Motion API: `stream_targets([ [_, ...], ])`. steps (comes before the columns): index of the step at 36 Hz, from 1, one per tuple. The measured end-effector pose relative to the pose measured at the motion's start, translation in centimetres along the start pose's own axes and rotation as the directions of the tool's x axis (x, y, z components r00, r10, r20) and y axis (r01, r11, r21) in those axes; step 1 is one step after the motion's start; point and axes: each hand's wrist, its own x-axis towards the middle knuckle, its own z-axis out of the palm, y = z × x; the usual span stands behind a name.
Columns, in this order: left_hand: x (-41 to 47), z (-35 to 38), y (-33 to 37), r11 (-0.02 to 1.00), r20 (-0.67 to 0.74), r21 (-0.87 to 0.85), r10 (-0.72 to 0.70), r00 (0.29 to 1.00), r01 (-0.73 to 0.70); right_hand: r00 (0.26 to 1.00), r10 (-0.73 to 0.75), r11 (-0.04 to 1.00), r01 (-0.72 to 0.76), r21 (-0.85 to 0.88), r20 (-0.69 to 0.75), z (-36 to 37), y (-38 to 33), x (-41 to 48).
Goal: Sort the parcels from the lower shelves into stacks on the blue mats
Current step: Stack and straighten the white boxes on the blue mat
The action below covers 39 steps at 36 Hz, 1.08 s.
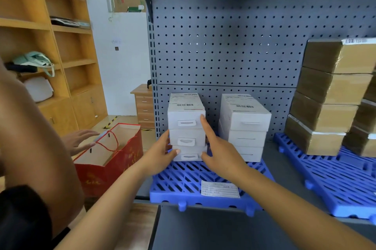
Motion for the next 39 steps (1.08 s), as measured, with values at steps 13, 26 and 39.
stream_targets([
  [13,0.6,0.8,0.6,0.999,-0.01,0.047,0.016,1.0,-0.015,0.998,0.009,0.99,-0.019,-0.141,-0.068,0.6,0.7,1.8],
  [26,1.4,0.8,-0.5,1.0,0.035,0.008,0.029,0.999,-0.03,0.997,-0.01,0.996,0.003,-0.085,-0.075,1.0,1.2,2.0],
  [39,1.0,1.1,-0.4,0.998,-0.025,-0.031,0.057,0.998,-0.058,0.995,0.073,0.997,-0.073,0.001,-0.066,1.3,1.0,1.9],
])
